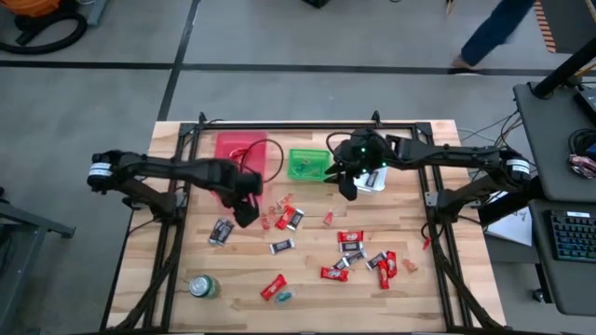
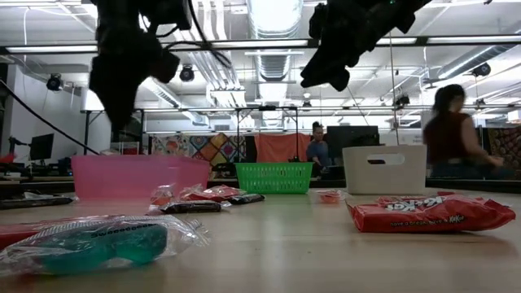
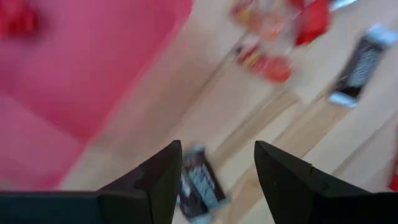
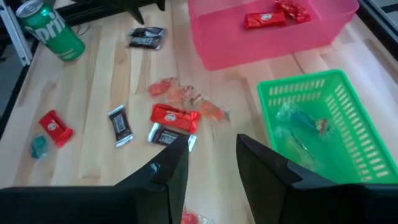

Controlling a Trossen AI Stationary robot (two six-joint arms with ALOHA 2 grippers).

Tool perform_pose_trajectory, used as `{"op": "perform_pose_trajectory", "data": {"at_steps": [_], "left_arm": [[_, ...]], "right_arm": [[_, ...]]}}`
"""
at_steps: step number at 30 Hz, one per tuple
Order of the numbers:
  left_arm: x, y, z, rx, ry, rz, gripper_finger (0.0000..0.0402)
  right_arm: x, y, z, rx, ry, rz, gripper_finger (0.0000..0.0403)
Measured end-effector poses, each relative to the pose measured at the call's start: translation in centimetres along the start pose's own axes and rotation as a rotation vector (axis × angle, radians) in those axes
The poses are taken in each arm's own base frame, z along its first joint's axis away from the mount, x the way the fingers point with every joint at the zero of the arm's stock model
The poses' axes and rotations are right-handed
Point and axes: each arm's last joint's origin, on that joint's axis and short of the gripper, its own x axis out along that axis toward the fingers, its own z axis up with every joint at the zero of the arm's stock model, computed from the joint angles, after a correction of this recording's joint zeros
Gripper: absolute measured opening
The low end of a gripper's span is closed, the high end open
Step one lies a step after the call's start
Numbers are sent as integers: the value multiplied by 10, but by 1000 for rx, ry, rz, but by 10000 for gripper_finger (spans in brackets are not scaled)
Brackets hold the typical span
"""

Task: Sort candy
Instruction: Put the brown chocolate bar into the white bin

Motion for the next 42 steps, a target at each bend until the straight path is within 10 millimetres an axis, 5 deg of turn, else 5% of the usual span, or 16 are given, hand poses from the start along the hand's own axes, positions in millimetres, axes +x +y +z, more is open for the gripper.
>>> {"op": "perform_pose_trajectory", "data": {"at_steps": [24,42], "left_arm": [[56,-57,-40,-107,211,190,174],[107,-49,-45,-24,306,399,173]], "right_arm": [[20,19,-8,-73,66,61,122],[20,19,-8,-72,64,61,121]]}}
